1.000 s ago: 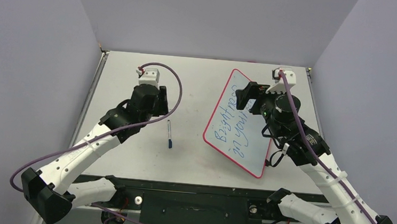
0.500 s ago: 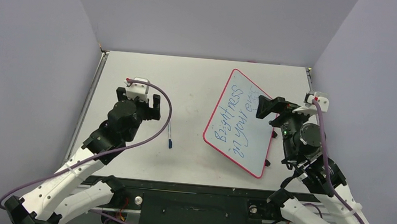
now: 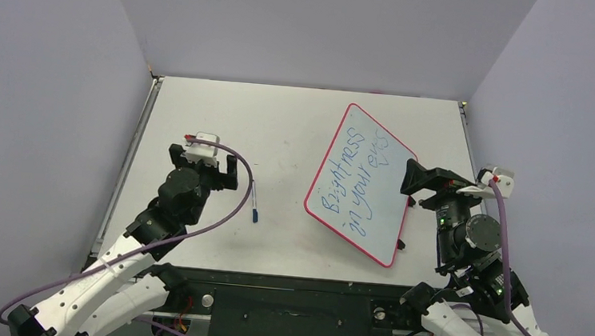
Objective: Write a sentence on the whiteboard
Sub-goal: Reset both arms
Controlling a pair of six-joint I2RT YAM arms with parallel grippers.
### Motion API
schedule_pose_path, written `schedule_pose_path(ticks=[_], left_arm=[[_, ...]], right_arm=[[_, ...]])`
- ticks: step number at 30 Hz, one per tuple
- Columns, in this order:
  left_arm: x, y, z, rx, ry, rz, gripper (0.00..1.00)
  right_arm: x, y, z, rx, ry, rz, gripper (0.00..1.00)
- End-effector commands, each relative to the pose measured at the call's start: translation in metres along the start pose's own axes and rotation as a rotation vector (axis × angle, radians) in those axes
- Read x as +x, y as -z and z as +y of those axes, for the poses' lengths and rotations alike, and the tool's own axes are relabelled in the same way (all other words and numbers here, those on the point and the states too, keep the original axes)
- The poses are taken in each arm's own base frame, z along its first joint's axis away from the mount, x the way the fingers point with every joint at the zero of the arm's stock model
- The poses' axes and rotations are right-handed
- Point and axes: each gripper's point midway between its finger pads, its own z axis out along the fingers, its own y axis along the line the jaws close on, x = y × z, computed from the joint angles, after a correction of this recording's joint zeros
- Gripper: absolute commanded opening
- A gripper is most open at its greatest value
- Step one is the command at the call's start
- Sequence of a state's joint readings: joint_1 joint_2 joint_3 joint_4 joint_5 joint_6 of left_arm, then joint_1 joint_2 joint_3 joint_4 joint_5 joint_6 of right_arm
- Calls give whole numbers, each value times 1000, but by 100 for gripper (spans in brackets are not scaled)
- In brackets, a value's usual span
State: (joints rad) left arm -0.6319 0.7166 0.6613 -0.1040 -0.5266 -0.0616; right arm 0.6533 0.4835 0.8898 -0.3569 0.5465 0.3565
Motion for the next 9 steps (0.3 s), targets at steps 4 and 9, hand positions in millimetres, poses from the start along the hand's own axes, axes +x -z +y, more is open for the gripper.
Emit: schedule_pose_path(ticks=[4, 9], left_arm=[[-24, 3, 0, 16, 42, -88, 93], [-24, 4, 1, 10, 46, -93, 93]], right_arm=[[-7, 0, -4, 16, -25, -36, 100], [-8, 1, -5, 21, -29, -43, 100]])
